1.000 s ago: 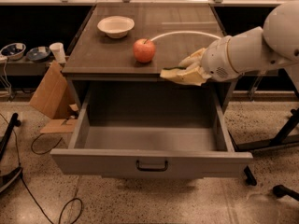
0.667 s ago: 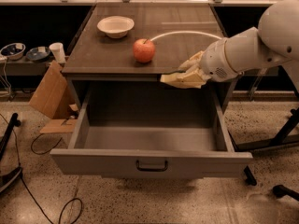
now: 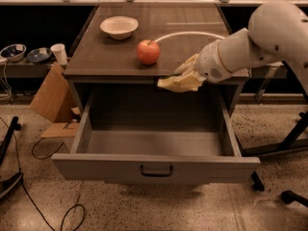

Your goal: Place sponge into top drawer

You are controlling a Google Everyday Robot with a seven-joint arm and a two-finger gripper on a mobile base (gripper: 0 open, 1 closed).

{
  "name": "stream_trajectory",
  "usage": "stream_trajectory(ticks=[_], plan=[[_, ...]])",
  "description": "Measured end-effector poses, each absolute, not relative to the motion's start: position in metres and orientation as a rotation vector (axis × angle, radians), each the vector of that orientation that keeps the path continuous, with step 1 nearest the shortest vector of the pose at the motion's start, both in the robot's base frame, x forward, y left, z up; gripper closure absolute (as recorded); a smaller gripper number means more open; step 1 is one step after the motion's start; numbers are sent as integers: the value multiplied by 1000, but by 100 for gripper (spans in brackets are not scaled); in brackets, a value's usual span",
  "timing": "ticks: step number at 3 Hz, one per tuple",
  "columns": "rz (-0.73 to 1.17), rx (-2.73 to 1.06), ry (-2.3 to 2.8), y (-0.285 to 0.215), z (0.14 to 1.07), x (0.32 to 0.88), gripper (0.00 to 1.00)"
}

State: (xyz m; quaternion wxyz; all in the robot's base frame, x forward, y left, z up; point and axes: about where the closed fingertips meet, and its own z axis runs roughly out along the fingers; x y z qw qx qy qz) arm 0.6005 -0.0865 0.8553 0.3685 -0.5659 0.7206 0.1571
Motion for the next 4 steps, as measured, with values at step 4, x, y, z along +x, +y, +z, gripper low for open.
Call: stream_trajectory(ticks=[4], plan=[[501,-1478,1997,-63,776,599,100]])
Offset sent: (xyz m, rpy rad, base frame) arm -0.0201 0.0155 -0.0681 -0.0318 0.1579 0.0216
